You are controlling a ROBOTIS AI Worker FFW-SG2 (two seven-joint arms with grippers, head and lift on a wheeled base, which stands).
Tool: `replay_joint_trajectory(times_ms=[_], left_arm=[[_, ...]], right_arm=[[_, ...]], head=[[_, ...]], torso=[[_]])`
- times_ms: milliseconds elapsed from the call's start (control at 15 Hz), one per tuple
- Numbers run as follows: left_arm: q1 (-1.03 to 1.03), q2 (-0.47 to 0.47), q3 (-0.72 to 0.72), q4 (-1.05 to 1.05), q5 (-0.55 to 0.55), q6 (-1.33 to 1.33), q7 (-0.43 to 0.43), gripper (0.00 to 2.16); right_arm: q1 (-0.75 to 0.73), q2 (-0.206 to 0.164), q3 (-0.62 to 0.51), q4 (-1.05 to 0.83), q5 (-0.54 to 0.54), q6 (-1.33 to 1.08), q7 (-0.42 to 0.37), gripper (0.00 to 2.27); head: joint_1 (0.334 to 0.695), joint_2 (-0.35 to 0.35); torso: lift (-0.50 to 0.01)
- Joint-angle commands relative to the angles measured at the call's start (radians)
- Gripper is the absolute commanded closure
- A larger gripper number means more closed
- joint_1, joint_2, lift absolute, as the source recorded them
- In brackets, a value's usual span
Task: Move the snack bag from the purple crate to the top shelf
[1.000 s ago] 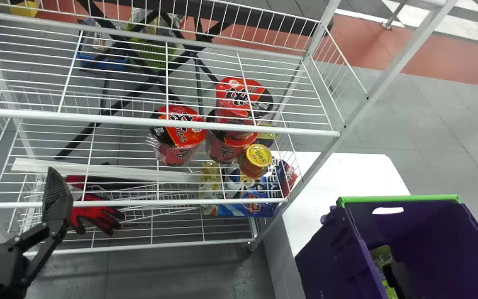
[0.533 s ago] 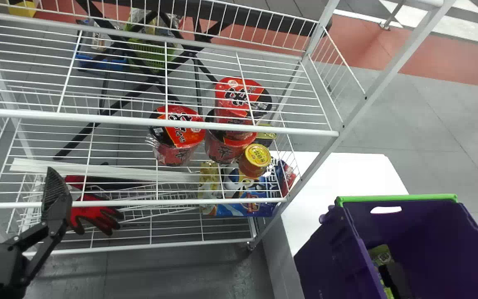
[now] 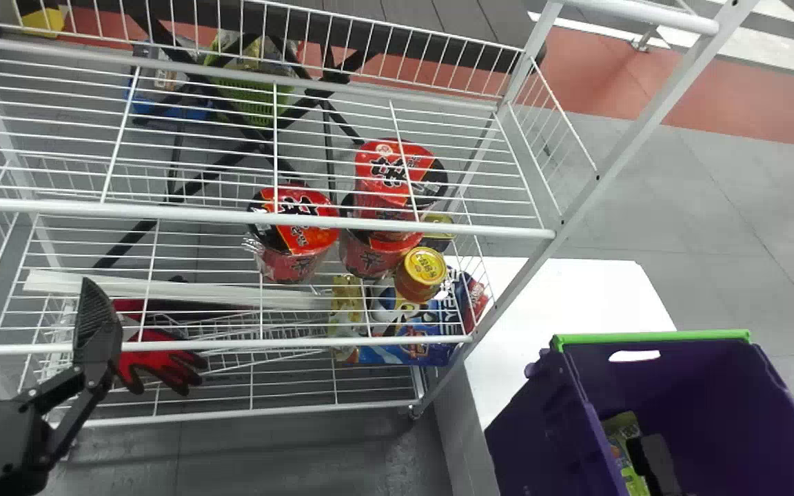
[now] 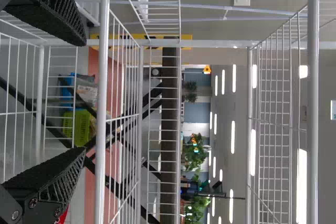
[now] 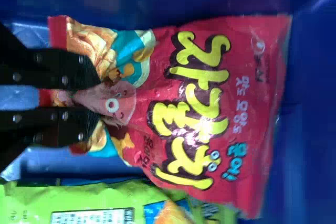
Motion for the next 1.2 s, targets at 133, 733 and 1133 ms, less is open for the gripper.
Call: replay_joint_trajectory(times_ms=[133, 733, 1133], left_arm=[[-0.001, 0.001, 0.0, -0.001, 0.0, 0.004, 0.0, 0.1], [-0.009, 0.0, -0.007, -0.003, 0.001, 0.02, -0.003, 0.1], [-0.009, 0.0, -0.009, -0.009, 0.001, 0.023, -0.003, 0.1]], right_arm=[[0.018, 0.005, -0.012, -0.011, 0.001, -0.015, 0.005, 1.62], [0.104, -0.002, -0.103, -0.12, 0.014, 0.04, 0.087, 1.62], [0.125, 0.005, -0.104, -0.175, 0.018, 0.077, 0.087, 1.62]], head=[[0.695, -0.35], [0.695, -0.35], [0.695, -0.35]], torso=[[-0.41], [-0.375], [-0.351]])
